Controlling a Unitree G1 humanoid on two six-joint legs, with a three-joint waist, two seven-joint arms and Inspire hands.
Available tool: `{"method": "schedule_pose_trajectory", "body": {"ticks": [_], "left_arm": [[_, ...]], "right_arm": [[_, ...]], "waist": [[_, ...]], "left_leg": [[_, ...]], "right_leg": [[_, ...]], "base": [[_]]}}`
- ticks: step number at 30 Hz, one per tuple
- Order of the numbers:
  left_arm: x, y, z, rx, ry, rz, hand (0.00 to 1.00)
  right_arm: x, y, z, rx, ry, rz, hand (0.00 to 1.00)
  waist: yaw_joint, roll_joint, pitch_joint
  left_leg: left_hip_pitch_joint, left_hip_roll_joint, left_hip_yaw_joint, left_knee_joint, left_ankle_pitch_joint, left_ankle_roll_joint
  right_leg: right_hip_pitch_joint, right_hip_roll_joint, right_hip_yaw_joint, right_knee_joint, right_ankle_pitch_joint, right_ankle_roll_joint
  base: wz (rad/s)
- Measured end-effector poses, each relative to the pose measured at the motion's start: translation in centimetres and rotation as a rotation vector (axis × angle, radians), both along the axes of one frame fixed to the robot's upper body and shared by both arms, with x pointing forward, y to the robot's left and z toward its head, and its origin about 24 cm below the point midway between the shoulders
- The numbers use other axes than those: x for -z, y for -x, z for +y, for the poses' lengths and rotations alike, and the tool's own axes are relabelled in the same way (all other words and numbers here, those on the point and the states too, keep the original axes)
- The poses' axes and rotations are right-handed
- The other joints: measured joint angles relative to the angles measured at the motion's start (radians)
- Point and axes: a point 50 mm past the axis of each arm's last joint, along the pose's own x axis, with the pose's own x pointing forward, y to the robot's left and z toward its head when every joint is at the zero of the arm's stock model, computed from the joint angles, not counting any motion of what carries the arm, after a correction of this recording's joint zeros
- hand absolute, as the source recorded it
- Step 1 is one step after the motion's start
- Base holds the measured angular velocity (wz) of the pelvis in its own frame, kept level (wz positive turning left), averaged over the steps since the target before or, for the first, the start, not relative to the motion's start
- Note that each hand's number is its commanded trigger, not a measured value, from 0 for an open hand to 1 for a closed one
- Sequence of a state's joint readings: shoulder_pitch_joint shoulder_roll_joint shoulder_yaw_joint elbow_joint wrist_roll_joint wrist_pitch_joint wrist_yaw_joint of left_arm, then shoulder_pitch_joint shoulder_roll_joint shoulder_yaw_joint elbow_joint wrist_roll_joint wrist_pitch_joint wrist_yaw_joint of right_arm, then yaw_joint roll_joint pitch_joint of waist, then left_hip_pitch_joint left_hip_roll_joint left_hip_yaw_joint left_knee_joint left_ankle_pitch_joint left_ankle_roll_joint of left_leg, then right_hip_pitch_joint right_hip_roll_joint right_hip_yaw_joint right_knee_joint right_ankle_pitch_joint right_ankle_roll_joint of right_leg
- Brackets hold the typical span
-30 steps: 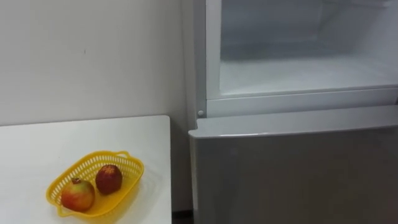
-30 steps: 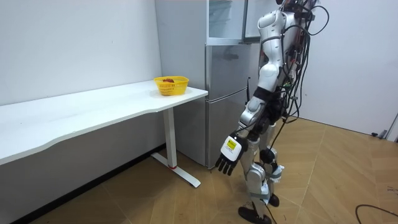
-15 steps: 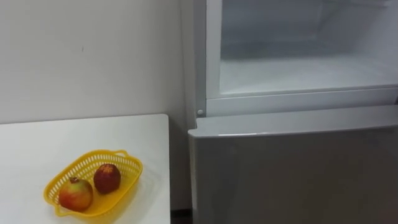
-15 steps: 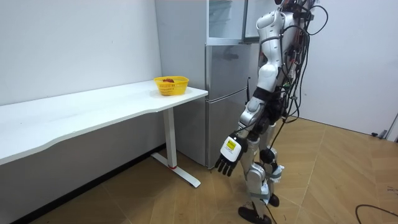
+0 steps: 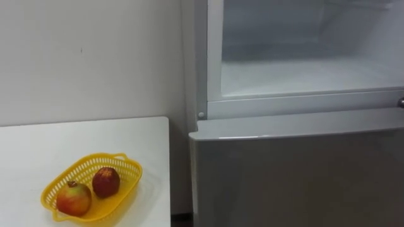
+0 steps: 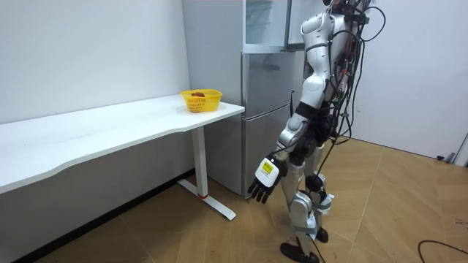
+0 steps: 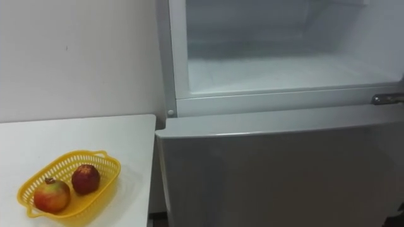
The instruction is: Retrieve from the upper fridge
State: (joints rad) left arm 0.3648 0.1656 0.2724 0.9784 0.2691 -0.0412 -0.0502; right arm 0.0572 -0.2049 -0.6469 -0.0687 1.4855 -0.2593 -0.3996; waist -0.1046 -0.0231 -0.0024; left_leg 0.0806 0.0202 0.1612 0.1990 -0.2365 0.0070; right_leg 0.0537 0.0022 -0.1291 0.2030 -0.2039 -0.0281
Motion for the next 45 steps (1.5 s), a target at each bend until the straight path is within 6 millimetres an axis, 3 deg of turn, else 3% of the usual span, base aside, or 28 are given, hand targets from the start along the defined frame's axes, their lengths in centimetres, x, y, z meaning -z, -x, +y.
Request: {"method": "schedule_pose_trajectory", "body": {"ticks": [6,19,26,35,39,45], "left_arm": [[-0.1,-0.2,0.1,0.002,-0.004,-0.01,0.0],[-0.1,-0.2,0.1,0.007,-0.004,-0.007,0.0],[0.1,0.4,-0.1,0.0,0.003,0.019,0.0],[0.1,0.6,-0.1,0.0,0.006,0.024,0.0],[0.1,0.6,-0.1,0.001,0.006,0.027,0.0],[0.3,0.7,-0.6,-0.005,0.019,0.029,0.0]], "right_arm": [[0.2,0.9,-0.9,0.055,-0.01,0.002,0.0],[-0.1,0.8,-1.0,0.058,-0.003,-0.004,0.0],[-1.7,0.2,-1.2,0.064,0.054,-0.004,0.0],[-4.0,-0.5,-0.5,0.028,0.166,-0.066,0.0],[-5.2,-1.1,-0.1,0.036,0.28,-0.028,0.0],[-6.9,-1.7,0.7,0.03,0.455,0.01,0.0]], "waist": [[-0.004,-0.001,0.0006],[-0.004,-0.009,-0.002],[-0.001,-0.017,-0.0017],[0.006,-0.01,-0.004],[0.01,0.001,-0.0031],[0.024,-0.001,-0.0021]], "left_leg": [[0.0,0.001,0.002,0.0,0.0,0.0],[-0.004,0.0,-0.001,-0.002,0.0,0.0],[-0.008,-0.001,-0.003,-0.001,0.0,0.0],[-0.001,0.0,-0.003,0.0,0.0,0.0],[-0.002,0.0,0.0,-0.001,0.0,0.0],[0.003,0.0,0.0,0.002,0.0,0.0]], "right_leg": [[-0.003,0.0,0.005,0.0,0.0,0.0],[0.0,0.001,0.001,-0.001,0.0,0.0],[-0.002,-0.001,-0.008,-0.002,0.0,0.0],[0.003,-0.002,-0.011,-0.001,0.0,0.0],[0.006,-0.003,-0.011,0.003,0.0,0.0],[0.012,-0.002,-0.01,0.004,0.0,0.0]], "base": [[-0.01],[0.0],[0.0],[0.0],[0.0],[0.0]]}}
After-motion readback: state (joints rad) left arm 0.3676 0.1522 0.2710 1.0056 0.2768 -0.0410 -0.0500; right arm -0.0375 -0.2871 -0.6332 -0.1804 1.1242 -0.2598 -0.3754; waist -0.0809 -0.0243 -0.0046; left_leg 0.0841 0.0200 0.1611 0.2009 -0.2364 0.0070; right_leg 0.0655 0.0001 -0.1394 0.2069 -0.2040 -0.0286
